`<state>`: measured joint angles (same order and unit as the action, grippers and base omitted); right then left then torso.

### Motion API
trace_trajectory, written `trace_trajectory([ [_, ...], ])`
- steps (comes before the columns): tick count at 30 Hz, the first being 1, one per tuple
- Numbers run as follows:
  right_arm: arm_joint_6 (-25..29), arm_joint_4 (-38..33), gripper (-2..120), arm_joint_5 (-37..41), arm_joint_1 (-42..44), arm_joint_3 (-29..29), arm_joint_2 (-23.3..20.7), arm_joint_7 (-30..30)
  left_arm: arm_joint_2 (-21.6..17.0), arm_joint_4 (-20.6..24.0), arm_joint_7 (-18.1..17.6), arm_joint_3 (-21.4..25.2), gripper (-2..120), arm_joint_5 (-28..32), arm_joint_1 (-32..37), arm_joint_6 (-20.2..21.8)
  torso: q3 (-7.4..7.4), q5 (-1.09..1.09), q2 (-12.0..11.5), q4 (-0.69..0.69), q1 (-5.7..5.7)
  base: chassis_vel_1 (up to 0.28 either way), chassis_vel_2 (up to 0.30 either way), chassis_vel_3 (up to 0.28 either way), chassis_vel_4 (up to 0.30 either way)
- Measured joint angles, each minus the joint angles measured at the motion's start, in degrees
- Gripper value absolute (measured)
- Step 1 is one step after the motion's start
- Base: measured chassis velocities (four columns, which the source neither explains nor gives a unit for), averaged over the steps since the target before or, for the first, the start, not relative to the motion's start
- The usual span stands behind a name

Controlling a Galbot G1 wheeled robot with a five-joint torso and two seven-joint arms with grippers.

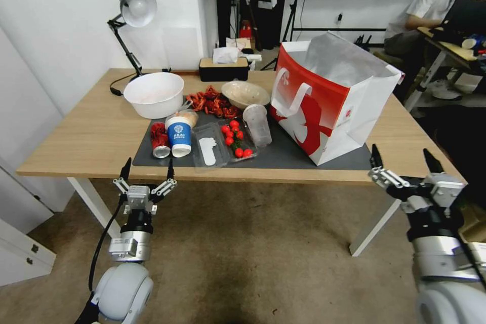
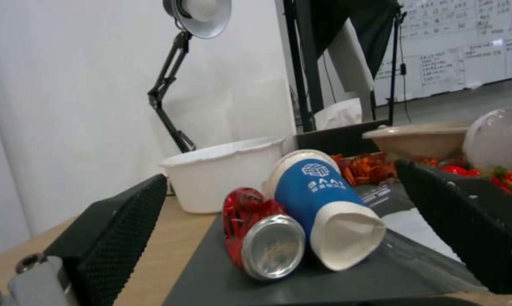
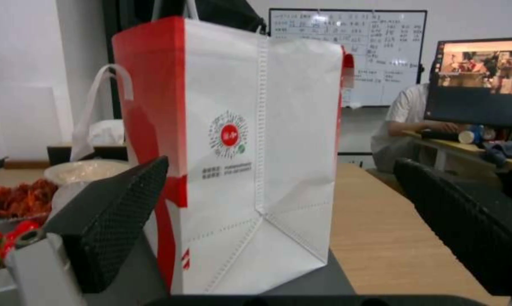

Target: Pick up the food delivery bag from the floor and place it on the table.

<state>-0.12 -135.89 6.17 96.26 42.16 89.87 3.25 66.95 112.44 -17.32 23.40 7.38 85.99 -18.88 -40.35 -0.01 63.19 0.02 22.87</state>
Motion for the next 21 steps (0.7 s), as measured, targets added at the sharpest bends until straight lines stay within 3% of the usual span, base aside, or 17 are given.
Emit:
trace_trajectory([
  [10, 8.5, 4.2, 100, -13.5, 1.4, -5.7, 2.6, -1.0, -3.4, -1.1, 1.0, -2.6, 100, 3.5, -3.2, 1.1, 0.00, 0.00, 0.0, -0.01, 0.00, 0.000, 0.000, 0.000, 0.000],
  [21, 11.4, 8.0, 100, -19.6, 1.5, -10.3, 2.4, -1.3, -2.9, -0.5, 0.9, -3.2, 100, 5.4, -2.4, 1.7, 0.00, 0.01, 0.0, 0.00, 0.00, 0.000, 0.000, 0.000, 0.000],
])
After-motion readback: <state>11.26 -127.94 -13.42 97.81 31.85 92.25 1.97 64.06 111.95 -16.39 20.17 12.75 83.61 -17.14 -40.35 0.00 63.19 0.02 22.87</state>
